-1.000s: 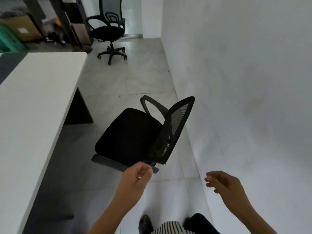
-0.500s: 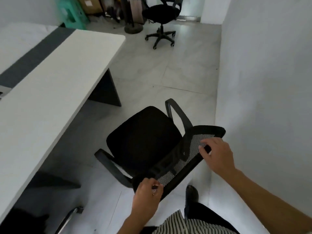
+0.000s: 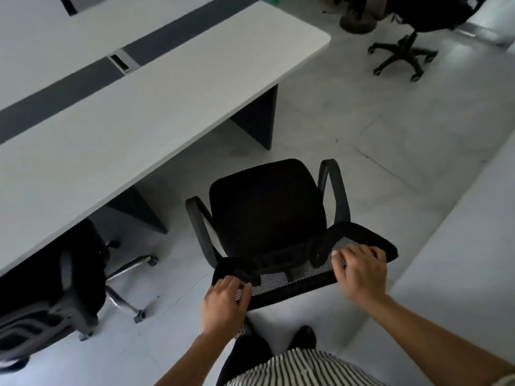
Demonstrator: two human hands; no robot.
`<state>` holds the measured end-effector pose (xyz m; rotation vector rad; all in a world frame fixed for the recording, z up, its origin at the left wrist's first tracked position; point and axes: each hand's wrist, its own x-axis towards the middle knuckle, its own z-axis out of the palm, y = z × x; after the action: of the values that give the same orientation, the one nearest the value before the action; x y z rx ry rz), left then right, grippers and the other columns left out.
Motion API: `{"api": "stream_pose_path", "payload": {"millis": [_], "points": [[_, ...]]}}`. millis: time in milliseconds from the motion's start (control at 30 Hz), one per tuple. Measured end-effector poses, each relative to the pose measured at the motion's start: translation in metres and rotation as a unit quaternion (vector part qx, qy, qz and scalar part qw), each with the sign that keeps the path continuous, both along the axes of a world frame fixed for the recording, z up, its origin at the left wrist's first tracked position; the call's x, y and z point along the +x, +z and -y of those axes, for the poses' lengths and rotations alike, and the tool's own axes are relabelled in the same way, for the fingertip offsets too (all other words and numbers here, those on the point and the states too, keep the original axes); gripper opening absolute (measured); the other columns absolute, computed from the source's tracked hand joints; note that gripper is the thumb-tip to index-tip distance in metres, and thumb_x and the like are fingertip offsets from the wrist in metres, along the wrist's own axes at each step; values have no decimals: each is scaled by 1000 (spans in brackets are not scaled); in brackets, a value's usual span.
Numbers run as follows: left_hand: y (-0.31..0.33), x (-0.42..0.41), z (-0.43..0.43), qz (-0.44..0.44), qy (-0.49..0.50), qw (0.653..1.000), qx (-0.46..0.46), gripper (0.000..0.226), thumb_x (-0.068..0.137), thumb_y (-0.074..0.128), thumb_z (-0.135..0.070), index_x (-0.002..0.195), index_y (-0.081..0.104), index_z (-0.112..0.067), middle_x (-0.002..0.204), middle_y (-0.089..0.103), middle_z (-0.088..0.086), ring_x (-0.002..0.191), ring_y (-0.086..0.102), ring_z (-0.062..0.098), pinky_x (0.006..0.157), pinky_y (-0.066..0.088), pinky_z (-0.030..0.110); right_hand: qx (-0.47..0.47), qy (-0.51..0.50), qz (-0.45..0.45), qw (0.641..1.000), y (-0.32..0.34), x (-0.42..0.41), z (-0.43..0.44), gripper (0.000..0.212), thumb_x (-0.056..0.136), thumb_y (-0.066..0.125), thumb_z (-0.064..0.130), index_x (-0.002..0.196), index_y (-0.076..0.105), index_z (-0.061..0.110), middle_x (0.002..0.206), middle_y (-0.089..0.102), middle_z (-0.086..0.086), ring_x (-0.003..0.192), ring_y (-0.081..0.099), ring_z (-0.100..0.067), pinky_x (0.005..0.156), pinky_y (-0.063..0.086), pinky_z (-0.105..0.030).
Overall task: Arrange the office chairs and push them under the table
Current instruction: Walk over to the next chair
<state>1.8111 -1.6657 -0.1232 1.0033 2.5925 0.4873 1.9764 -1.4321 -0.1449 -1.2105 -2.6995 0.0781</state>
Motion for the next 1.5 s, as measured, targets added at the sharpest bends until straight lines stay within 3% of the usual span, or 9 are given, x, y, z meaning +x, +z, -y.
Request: {"api": "stream_pose_path", "payload": {"millis": [367, 567, 633, 700, 833, 933, 1167, 1300, 1500], "points": [[-11, -96, -46, -58, 29, 998, 0, 36, 83, 43, -50, 66, 56, -21, 64, 58, -7, 61, 56, 15, 52, 42, 28, 14, 60, 35, 997, -5, -123, -72, 42, 87, 38, 31, 62, 67, 16, 65, 67, -1, 64, 59, -24, 76, 37, -38], [-10, -178, -56, -88, 11, 996, -2, 33, 83, 44, -48, 65, 54, -22, 62, 57, -7, 60, 56, 15, 48, 41, 29, -70, 124, 53, 988, 7, -199, -110, 41, 85, 44, 54, 67, 65, 23, 61, 60, 8, 62, 56, -17, 58, 34, -29], [-10, -210, -51, -105, 6, 994, 0, 34, 83, 43, -47, 62, 51, -21, 61, 55, -7, 59, 56, 16, 47, 37, 28, -142, 101, 40, 984, 15, -227, -122, 38, 86, 48, 58, 72, 63, 26, 63, 56, 13, 65, 53, -12, 57, 36, -26], [-10, -242, -48, -126, -3, 992, -6, 34, 83, 42, -44, 61, 50, -20, 60, 54, -6, 57, 56, 17, 46, 35, 27, -151, 92, 46, 983, 14, -252, -123, 39, 87, 46, 58, 74, 63, 26, 70, 60, 12, 72, 57, -14, 60, 39, -27], [-14, -292, -43, -152, -21, 988, -29, 34, 87, 40, -38, 64, 57, -19, 64, 56, -4, 62, 57, 19, 54, 48, 33, -135, 90, 47, 986, 4, -292, -108, 45, 90, 42, 55, 75, 67, 21, 78, 65, 6, 80, 59, -18, 59, 40, -29], [-14, -324, -45, -171, -14, 984, -34, 34, 88, 41, -35, 63, 56, -18, 64, 55, -2, 63, 55, 21, 57, 48, 33, -150, 91, 44, 984, 5, -327, -114, 44, 91, 42, 54, 72, 65, 21, 77, 65, 5, 79, 59, -19, 60, 41, -29], [-16, -381, -58, -148, 34, 987, -56, 34, 86, 39, -37, 64, 55, -16, 66, 55, 1, 65, 55, 24, 60, 47, 35, -145, 112, 47, 982, 4, -397, -132, 37, 89, 47, 48, 73, 67, 20, 76, 64, 3, 79, 59, -21, 57, 35, -28], [-14, -380, -65, -134, 33, 989, -46, 34, 87, 40, -38, 64, 54, -16, 64, 53, 0, 62, 51, 23, 58, 46, 35, -159, 106, 42, 981, 7, -405, -142, 29, 85, 53, 43, 74, 68, 22, 74, 65, 5, 74, 60, -19, 57, 43, -30], [-10, -374, -74, -106, 55, 992, -41, 31, 84, 43, -39, 64, 53, -17, 64, 53, -2, 62, 51, 21, 59, 47, 35, -147, 111, 41, 982, 13, -414, -153, 26, 85, 57, 41, 74, 68, 21, 66, 59, 7, 70, 60, -18, 56, 36, -27]]}}
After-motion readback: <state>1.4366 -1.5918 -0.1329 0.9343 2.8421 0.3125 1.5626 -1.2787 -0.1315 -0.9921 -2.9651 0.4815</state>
